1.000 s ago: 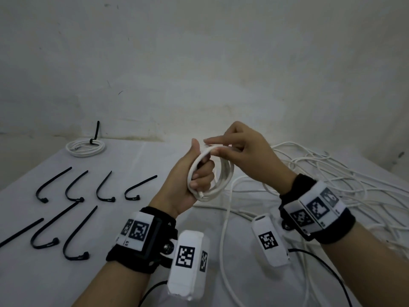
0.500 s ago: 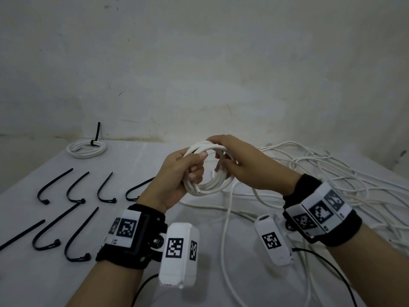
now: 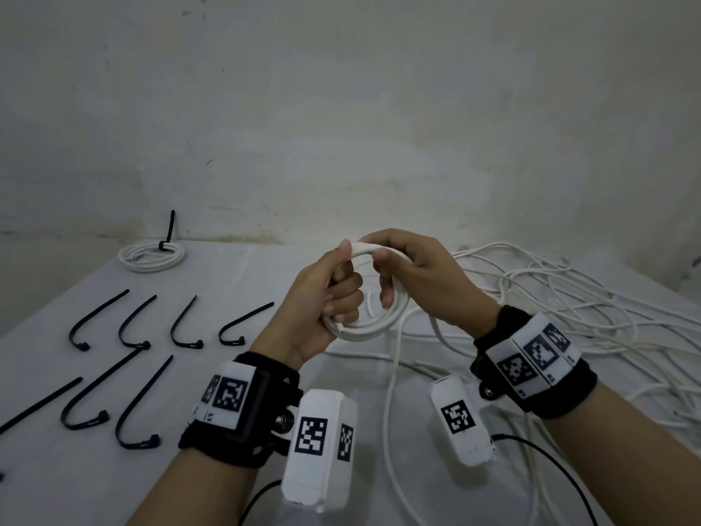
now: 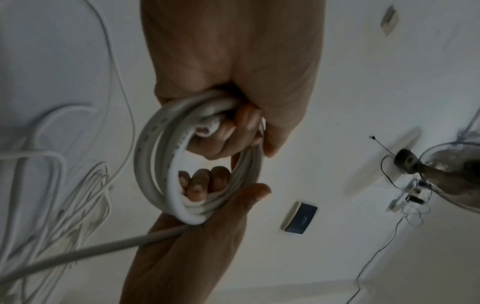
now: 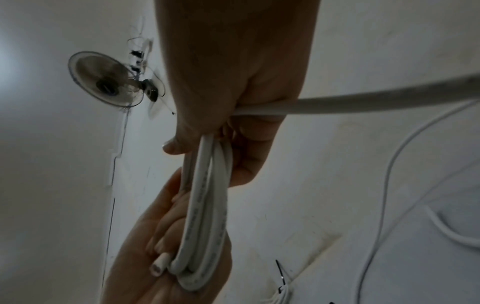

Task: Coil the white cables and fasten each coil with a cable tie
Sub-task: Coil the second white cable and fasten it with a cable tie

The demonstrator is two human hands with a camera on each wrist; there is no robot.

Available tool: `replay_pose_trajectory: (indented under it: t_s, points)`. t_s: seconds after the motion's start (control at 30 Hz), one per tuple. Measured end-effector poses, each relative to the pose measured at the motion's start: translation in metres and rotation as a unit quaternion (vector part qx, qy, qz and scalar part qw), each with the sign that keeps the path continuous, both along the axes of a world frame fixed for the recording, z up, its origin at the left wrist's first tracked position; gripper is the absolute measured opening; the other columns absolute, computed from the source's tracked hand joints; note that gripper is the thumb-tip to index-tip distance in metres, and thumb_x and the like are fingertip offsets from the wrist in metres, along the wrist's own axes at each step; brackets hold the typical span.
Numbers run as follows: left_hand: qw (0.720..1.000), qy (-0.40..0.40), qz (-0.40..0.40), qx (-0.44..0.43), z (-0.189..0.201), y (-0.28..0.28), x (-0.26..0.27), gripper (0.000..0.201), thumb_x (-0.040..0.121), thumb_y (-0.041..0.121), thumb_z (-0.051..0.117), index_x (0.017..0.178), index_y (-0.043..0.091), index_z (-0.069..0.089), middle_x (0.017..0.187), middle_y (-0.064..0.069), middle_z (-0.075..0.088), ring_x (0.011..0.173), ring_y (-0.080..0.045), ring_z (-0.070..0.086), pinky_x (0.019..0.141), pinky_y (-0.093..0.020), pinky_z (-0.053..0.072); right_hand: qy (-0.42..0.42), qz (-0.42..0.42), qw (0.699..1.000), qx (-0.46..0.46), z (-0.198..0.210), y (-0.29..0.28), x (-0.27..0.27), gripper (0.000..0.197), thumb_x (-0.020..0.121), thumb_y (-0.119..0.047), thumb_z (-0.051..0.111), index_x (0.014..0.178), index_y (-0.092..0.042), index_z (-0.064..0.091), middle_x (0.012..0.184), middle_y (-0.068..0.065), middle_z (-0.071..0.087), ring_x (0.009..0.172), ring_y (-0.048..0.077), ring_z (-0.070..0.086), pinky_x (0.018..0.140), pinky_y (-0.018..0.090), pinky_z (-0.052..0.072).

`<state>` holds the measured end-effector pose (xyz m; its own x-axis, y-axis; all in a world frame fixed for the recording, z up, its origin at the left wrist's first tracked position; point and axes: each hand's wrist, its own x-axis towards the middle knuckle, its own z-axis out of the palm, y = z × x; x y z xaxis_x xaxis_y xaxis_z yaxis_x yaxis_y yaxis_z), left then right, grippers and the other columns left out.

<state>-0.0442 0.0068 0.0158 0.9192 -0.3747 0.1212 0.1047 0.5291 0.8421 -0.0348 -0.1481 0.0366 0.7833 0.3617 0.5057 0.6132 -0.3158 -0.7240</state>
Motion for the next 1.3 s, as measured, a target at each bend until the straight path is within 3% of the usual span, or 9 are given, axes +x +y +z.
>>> replay_pose_trajectory:
  t_s: [0.3,0.4,0.53,0.6,0.73,0.93,1.13,1.2,1.3]
  points:
    - [0.995,-0.077,0.041,0.049,0.001,-0.002,-0.002,0.03,0.092,0.03,0.046,0.066,0.016,0.042,0.048,0.009,0.026,0.039,-0.004,0.026,0.04,-0.015,0.027,0.001,-0.025,1.0,-0.016,0.002,-0.002,0.002,0.022,0.098,-0.027,0.046,0.103,-0.012,0.062,0.062,0.005,0.058,0.049,0.016,0.058,0.052,0.026,0.044]
    - [0.996,-0.061,0.07,-0.006,0.001,0.005,0.004,0.031,0.095,0.03,0.041,0.068,0.017,0.034,0.044,0.01,0.024,0.035,-0.001,0.023,0.038,-0.014,0.023,0.11,-0.007,0.994,-0.005,-0.001,-0.017,-0.001,0.02,0.096,-0.028,0.046,0.106,-0.014,0.057,0.08,0.003,0.06,0.064,0.021,0.066,0.059,0.033,0.053]
    - [0.99,-0.015,0.102,-0.101,0.0,0.019,0.016,0.035,0.099,0.03,0.037,0.067,0.017,0.036,0.04,0.01,0.024,0.032,-0.001,0.023,0.035,-0.014,0.023,0.203,0.035,0.97,-0.128,-0.012,-0.065,-0.002,0.013,0.096,-0.02,0.051,0.094,-0.013,0.062,0.074,0.002,0.065,0.073,0.02,0.067,0.078,0.039,0.053]
    - [0.985,-0.002,0.107,-0.133,-0.001,0.024,0.02,0.036,0.1,0.032,0.037,0.066,0.018,0.036,0.039,0.01,0.025,0.031,-0.002,0.024,0.034,-0.014,0.025,0.161,-0.012,0.977,-0.138,-0.01,-0.081,0.0,0.015,0.095,-0.012,0.052,0.086,-0.016,0.064,0.069,-0.001,0.067,0.073,0.011,0.066,0.081,0.04,0.051]
    - [0.981,0.013,0.115,-0.158,-0.002,0.022,0.022,0.037,0.099,0.033,0.038,0.065,0.019,0.033,0.039,0.01,0.025,0.03,-0.004,0.025,0.033,-0.013,0.024,0.023,-0.089,0.996,-0.022,0.021,-0.098,-0.002,0.021,0.094,0.0,0.049,0.092,-0.017,0.062,0.063,-0.003,0.062,0.062,0.01,0.057,0.067,0.022,0.054]
    - [0.968,0.025,0.141,-0.204,0.0,0.028,0.022,0.04,0.099,0.036,0.038,0.063,0.019,0.033,0.039,0.01,0.025,0.03,-0.004,0.028,0.034,-0.012,0.025,-0.048,-0.122,0.985,-0.113,0.027,-0.105,-0.01,0.021,0.093,-0.004,0.053,0.096,-0.024,0.056,0.071,0.0,0.06,0.053,0.015,0.05,0.055,0.026,0.046]
    - [0.969,0.004,0.174,-0.177,-0.003,0.026,0.025,0.039,0.1,0.036,0.037,0.065,0.02,0.033,0.041,0.01,0.025,0.033,-0.003,0.027,0.036,-0.014,0.027,-0.166,-0.132,0.928,-0.306,0.011,-0.091,-0.014,0.026,0.089,-0.005,0.061,0.095,-0.03,0.061,0.087,-0.007,0.063,0.071,0.006,0.058,0.067,0.024,0.048]
    - [0.97,-0.016,0.19,-0.15,-0.004,0.024,0.023,0.038,0.1,0.034,0.037,0.066,0.019,0.033,0.042,0.01,0.026,0.034,-0.003,0.027,0.037,-0.015,0.026,-0.214,-0.118,0.892,-0.38,0.005,-0.078,-0.019,0.025,0.086,-0.006,0.064,0.097,-0.028,0.061,0.092,-0.009,0.063,0.076,0.013,0.062,0.061,0.031,0.05]
    - [0.971,-0.044,0.214,-0.095,-0.005,0.019,0.021,0.037,0.101,0.032,0.036,0.067,0.019,0.033,0.046,0.009,0.028,0.037,-0.004,0.025,0.039,-0.015,0.026,-0.296,-0.09,0.833,-0.459,-0.002,-0.054,-0.03,0.037,0.071,0.002,0.072,0.094,-0.027,0.064,0.089,-0.009,0.062,0.076,0.013,0.058,0.046,0.023,0.039]
